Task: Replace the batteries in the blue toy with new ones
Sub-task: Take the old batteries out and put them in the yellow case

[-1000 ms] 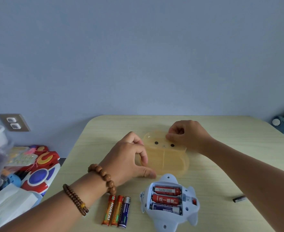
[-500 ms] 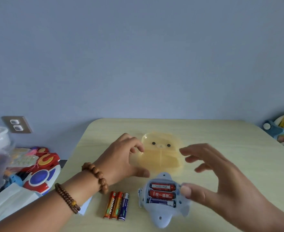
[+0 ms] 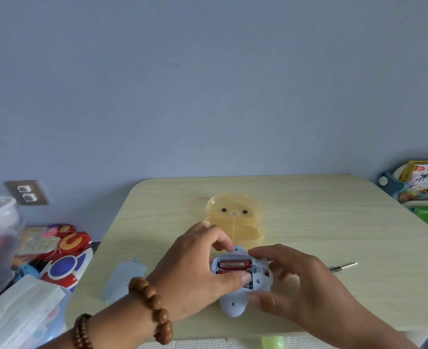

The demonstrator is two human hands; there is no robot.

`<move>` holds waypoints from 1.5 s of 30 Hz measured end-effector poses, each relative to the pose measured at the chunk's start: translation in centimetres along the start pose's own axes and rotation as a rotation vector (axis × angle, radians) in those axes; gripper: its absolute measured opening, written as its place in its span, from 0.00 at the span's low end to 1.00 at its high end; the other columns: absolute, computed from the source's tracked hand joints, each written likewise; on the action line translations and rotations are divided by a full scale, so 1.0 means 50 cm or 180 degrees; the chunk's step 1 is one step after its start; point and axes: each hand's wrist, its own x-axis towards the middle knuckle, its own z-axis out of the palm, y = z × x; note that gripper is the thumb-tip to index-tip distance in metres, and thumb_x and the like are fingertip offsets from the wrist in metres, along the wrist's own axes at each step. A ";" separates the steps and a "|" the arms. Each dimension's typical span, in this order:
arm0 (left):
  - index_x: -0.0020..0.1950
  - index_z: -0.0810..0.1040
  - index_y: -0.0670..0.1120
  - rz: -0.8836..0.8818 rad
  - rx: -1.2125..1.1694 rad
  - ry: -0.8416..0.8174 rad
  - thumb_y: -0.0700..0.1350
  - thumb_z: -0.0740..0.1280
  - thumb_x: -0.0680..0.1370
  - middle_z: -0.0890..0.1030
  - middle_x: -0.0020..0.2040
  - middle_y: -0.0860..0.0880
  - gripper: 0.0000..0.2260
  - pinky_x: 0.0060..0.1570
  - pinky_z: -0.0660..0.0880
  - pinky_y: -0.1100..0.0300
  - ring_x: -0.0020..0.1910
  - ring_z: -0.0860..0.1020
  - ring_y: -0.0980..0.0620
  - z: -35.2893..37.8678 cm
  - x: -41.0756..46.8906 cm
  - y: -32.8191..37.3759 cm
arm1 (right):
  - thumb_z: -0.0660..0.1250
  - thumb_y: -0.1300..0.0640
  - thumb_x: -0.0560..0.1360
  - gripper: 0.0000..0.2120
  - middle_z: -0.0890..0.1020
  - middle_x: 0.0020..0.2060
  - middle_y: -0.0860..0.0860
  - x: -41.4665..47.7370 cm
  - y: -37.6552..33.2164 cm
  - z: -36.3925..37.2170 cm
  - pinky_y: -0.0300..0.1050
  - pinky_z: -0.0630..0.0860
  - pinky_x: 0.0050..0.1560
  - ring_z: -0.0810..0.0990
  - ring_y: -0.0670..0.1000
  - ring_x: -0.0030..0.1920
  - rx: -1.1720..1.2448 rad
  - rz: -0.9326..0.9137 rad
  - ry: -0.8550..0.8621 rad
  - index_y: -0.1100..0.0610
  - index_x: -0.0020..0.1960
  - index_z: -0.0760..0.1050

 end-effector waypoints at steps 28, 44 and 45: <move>0.40 0.74 0.54 -0.0605 0.0036 -0.0117 0.53 0.72 0.65 0.74 0.44 0.57 0.09 0.35 0.67 0.65 0.39 0.74 0.59 0.046 0.046 0.057 | 0.81 0.41 0.65 0.27 0.84 0.55 0.44 -0.016 0.035 0.012 0.50 0.80 0.52 0.83 0.51 0.49 0.0337 -0.0050 0.0085 0.39 0.62 0.80; 0.42 0.71 0.56 -0.0085 -0.0039 -0.0160 0.55 0.64 0.65 0.71 0.45 0.57 0.09 0.43 0.76 0.57 0.44 0.73 0.58 0.041 0.011 0.053 | 0.81 0.41 0.65 0.26 0.85 0.53 0.45 -0.016 0.035 0.016 0.47 0.79 0.49 0.82 0.51 0.47 0.0346 -0.0148 0.0138 0.41 0.61 0.81; 0.43 0.71 0.56 -0.0003 -0.0004 -0.0142 0.55 0.64 0.65 0.70 0.46 0.57 0.09 0.44 0.77 0.57 0.44 0.73 0.59 0.041 0.007 0.051 | 0.82 0.42 0.66 0.25 0.85 0.53 0.45 -0.016 0.034 0.015 0.47 0.79 0.48 0.82 0.51 0.46 0.0345 -0.0163 0.0138 0.41 0.61 0.81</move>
